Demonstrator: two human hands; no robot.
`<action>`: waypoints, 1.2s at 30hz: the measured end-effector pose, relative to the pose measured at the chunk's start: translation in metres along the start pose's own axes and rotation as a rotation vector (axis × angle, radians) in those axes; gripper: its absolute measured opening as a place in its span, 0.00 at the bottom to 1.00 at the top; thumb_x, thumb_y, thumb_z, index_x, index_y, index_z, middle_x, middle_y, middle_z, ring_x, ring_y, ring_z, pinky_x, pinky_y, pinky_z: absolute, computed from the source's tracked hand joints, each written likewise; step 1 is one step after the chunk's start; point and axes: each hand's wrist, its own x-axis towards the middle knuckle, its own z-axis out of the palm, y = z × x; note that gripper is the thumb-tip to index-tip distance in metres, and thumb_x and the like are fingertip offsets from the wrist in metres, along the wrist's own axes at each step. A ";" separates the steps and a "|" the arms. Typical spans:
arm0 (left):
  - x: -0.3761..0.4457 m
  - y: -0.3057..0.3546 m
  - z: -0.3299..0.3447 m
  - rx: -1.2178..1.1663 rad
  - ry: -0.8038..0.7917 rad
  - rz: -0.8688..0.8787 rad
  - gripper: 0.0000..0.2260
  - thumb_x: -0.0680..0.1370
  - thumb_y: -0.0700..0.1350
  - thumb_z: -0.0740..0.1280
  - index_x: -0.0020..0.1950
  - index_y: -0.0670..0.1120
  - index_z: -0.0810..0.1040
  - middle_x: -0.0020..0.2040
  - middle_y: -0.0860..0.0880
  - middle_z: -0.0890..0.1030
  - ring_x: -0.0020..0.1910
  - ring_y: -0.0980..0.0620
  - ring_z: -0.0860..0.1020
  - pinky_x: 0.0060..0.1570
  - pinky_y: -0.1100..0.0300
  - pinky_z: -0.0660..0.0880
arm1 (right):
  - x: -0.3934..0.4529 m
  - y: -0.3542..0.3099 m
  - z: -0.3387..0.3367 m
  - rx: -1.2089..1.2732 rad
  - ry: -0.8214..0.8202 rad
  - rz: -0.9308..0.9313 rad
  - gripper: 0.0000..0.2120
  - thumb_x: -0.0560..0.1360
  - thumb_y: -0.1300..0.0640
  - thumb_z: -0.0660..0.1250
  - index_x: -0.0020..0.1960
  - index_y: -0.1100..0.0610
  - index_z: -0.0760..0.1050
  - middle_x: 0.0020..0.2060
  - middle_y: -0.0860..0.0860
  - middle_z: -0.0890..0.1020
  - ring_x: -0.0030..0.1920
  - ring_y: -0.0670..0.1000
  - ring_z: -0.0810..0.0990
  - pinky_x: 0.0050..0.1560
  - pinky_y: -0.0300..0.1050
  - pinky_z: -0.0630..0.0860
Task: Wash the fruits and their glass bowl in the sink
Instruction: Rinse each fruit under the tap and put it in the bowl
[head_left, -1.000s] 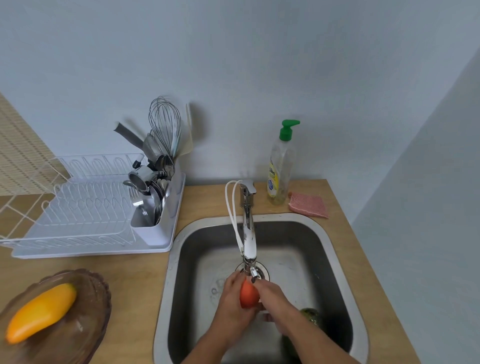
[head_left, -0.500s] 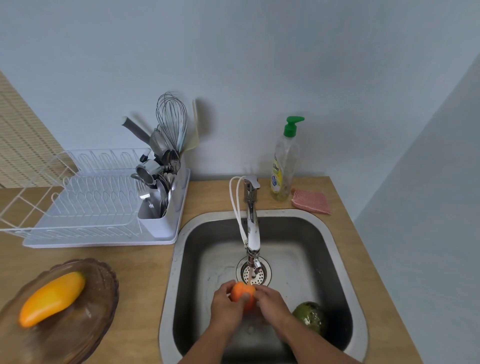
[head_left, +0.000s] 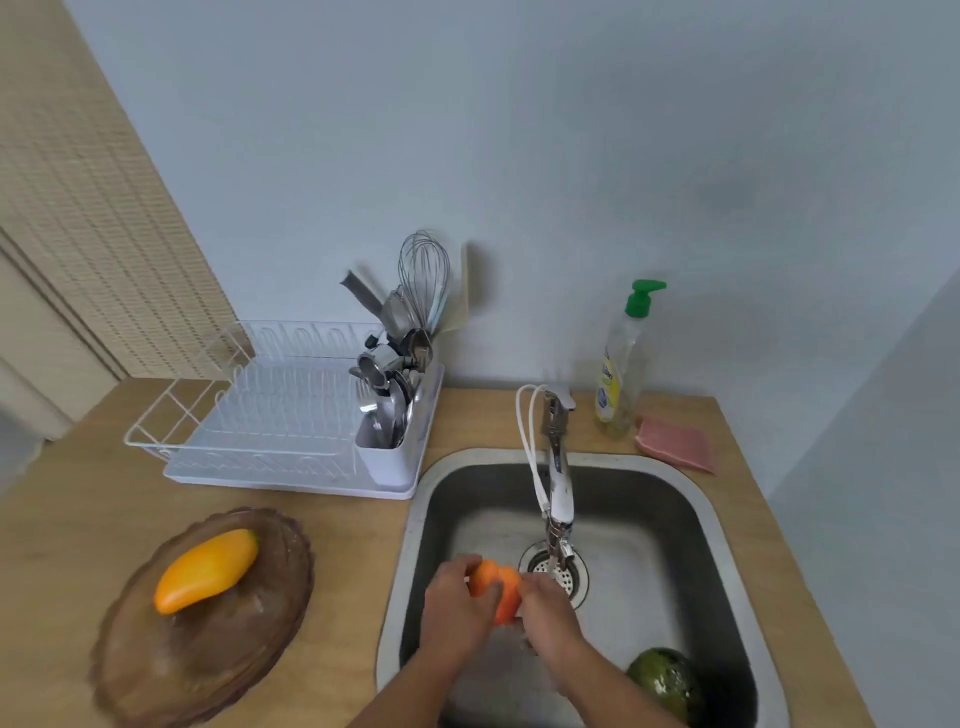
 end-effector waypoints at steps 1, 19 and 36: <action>0.001 0.006 -0.019 0.007 0.045 0.037 0.20 0.74 0.50 0.74 0.66 0.50 0.79 0.60 0.50 0.81 0.57 0.53 0.79 0.62 0.58 0.75 | -0.005 -0.015 0.011 0.027 -0.012 -0.051 0.09 0.80 0.55 0.61 0.48 0.55 0.80 0.43 0.56 0.87 0.46 0.56 0.86 0.40 0.46 0.74; -0.043 -0.086 -0.283 0.056 0.639 -0.109 0.20 0.72 0.51 0.77 0.63 0.50 0.80 0.54 0.48 0.79 0.52 0.50 0.81 0.56 0.51 0.79 | -0.094 -0.140 0.257 -0.520 -0.414 -0.728 0.15 0.79 0.41 0.66 0.63 0.44 0.76 0.58 0.44 0.80 0.57 0.48 0.78 0.60 0.46 0.75; -0.049 -0.142 -0.257 0.214 0.539 -0.343 0.19 0.79 0.54 0.68 0.67 0.48 0.77 0.60 0.44 0.79 0.59 0.45 0.78 0.54 0.54 0.74 | -0.081 -0.077 0.284 -0.659 -0.473 -0.719 0.12 0.79 0.47 0.68 0.57 0.53 0.80 0.50 0.50 0.84 0.50 0.52 0.81 0.49 0.47 0.76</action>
